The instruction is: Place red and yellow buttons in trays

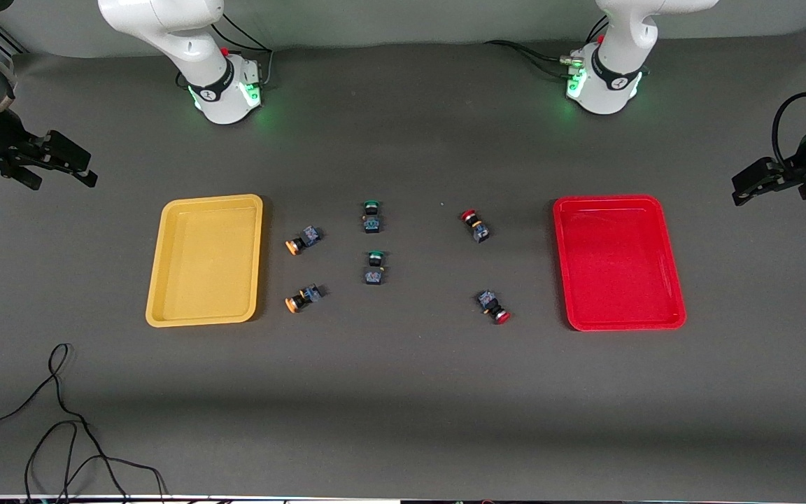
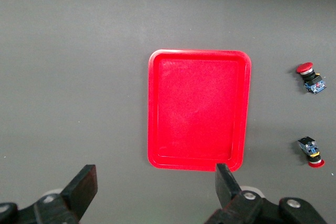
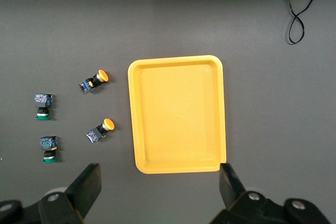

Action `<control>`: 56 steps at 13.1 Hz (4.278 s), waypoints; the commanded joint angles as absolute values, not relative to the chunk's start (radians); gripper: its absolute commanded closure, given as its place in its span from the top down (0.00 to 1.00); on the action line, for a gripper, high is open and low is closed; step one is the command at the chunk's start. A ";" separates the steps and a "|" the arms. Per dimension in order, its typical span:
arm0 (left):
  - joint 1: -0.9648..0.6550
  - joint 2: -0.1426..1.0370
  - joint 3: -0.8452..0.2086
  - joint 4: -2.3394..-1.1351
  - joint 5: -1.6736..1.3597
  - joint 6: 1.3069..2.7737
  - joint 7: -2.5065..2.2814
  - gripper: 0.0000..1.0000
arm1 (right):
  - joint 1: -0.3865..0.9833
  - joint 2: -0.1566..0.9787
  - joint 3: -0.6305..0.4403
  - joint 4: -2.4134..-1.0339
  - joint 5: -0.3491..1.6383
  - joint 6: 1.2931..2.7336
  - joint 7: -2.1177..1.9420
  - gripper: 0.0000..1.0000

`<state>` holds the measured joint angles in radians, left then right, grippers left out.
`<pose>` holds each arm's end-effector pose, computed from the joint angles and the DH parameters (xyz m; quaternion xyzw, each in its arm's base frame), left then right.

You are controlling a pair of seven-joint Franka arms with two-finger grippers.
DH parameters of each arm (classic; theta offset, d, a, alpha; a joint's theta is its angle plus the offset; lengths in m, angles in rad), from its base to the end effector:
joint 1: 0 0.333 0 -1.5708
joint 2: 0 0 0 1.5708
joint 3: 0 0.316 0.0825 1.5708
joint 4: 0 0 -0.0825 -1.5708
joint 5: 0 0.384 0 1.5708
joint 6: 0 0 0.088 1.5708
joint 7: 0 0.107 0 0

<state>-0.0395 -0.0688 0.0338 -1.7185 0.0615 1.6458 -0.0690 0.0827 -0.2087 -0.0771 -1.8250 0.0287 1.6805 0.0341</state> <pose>0.5375 0.0037 0.5987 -0.9991 -0.0292 0.0009 0.0295 0.4975 0.0018 0.6228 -0.9991 0.0148 -0.0313 0.0229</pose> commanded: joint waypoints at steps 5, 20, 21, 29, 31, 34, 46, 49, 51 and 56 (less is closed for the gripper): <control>-0.046 -0.084 0.043 -1.721 0.054 1.654 -0.071 1.00 | 0.089 -0.129 -0.077 -1.804 0.035 1.650 0.055 1.00; -0.142 0.162 -0.265 -1.729 0.057 1.790 -0.392 1.00 | 0.318 0.267 0.114 -2.203 0.103 2.376 0.934 1.00; -0.194 0.210 -0.270 -1.739 0.058 1.854 -0.491 1.00 | 0.318 0.299 0.114 -2.203 0.103 2.379 0.934 1.00; -0.339 0.407 -0.272 -1.984 0.052 2.311 -0.940 0.98 | 0.318 0.402 0.124 -2.218 0.104 2.474 1.160 1.00; -0.347 0.437 -0.272 -2.026 0.048 2.425 -0.992 0.96 | 0.319 0.410 0.144 -2.220 0.104 2.474 1.193 1.00; -0.365 0.445 -0.273 -2.071 0.049 2.474 -1.008 0.84 | 0.319 0.413 0.150 -2.220 0.104 2.474 1.201 0.98; -0.402 0.405 -0.268 -2.169 0.051 2.599 -1.077 0.00 | 0.319 0.364 0.153 -2.201 0.103 2.404 1.177 0.08; -0.339 0.333 -0.273 -1.973 0.048 2.210 -1.028 0.00 | 0.246 0.234 0.130 -2.146 0.104 2.187 1.021 0.07; -0.274 0.312 -0.272 -1.815 0.037 1.969 -0.912 0.00 | 0.195 0.149 0.083 -2.151 0.106 2.128 0.886 0.07; -0.008 0.183 -0.267 -1.663 -0.018 1.649 -0.449 0.00 | 0.201 0.060 -0.198 -2.247 0.219 2.072 0.462 0.07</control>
<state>-0.0820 0.2411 -0.2612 -1.6546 0.0048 1.7101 -0.6022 0.1851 0.0915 -0.1258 -2.1742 0.1651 2.0657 0.5911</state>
